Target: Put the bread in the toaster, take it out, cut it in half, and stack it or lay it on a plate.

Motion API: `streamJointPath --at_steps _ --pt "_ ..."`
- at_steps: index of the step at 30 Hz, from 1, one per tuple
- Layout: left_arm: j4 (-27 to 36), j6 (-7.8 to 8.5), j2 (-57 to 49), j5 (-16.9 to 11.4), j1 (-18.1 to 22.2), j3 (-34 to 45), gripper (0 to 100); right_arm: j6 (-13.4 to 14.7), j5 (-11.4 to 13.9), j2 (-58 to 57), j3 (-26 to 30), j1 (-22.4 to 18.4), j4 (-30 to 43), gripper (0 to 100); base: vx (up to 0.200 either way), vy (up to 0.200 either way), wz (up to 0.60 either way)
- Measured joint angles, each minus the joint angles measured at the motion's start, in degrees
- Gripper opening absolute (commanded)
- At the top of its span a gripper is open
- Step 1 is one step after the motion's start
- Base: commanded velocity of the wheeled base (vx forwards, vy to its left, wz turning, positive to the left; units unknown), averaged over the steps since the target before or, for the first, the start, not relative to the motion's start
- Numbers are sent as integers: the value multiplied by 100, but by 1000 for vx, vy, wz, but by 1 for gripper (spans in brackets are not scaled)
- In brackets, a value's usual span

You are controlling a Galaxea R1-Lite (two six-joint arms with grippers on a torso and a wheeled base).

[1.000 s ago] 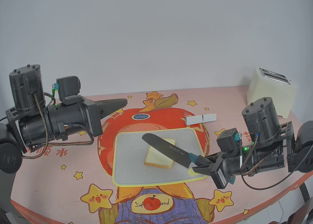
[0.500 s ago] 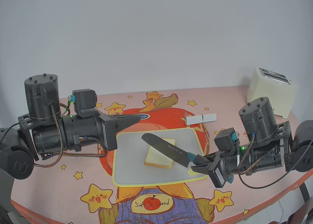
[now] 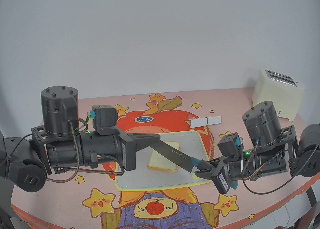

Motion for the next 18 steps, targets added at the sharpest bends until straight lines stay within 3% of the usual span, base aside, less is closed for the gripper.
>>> streamJointPath --at_steps 8,18 --pt "-285 -15 328 11 -165 -21 0 2 1 -4 17 15 2 0 0 0 0" --pt "-2157 -91 965 197 -226 -16 0 4 -13 -2 22 26 5 0 0 0 0"
